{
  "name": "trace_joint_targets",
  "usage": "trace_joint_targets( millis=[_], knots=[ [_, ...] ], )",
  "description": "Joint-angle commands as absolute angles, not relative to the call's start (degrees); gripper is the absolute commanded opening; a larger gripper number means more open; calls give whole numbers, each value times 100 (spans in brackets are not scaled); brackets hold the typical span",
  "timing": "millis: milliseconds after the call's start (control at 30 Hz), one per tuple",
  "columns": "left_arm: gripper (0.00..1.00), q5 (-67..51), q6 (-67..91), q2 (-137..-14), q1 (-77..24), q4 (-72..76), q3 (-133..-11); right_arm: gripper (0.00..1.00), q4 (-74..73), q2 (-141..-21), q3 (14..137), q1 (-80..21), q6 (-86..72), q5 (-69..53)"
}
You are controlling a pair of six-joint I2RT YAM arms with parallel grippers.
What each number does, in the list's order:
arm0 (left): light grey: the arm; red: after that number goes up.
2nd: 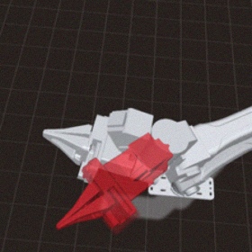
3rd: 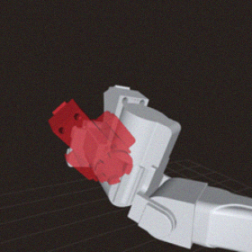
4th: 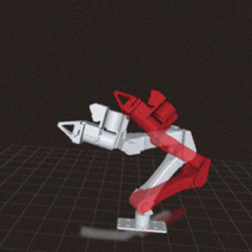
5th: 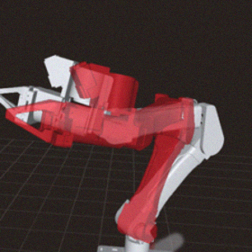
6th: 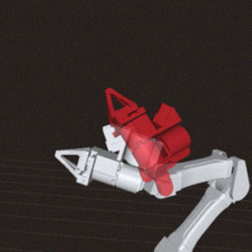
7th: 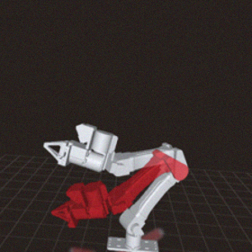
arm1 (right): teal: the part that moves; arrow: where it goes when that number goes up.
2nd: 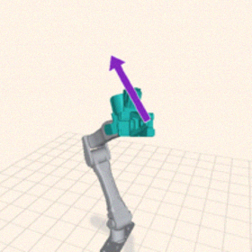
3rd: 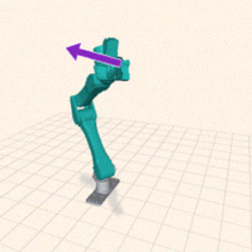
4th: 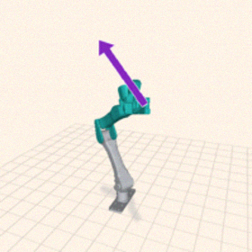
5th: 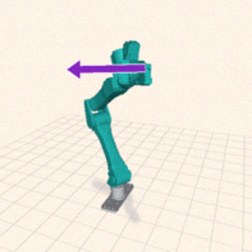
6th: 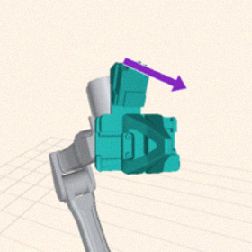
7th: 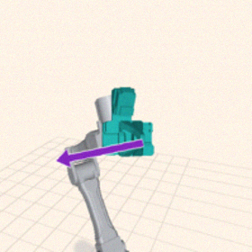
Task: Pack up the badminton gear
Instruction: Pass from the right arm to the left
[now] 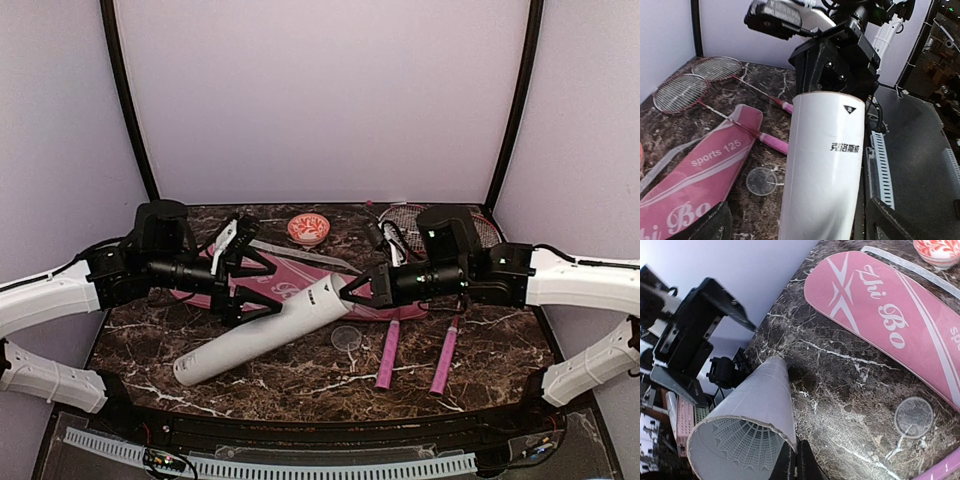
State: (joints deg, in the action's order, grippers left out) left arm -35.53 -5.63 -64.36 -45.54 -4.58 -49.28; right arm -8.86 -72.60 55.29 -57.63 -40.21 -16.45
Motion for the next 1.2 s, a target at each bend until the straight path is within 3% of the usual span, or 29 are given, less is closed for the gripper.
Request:
trace_joint_targets(
  millis=[0, 200, 800, 1167],
  knots=[
    [96, -2602, -1063, -6172, -4711, -88, -4610, 0, -350, -7124, 5190, -5718, -4929, -1169],
    [94, -2134, -1590, -6676, -5031, -800, -4913, 0, 193, -7254, 4949, -5797, -5254, -1151],
    [94, -858, -2153, -7141, -5762, -653, -5081, 0, -220, -7588, 5457, -5959, -5355, -632],
    [85, -407, -2612, -7293, -5924, -536, -5067, 0, -176, -7663, 5509, -5985, -5462, -616]
  ],
)
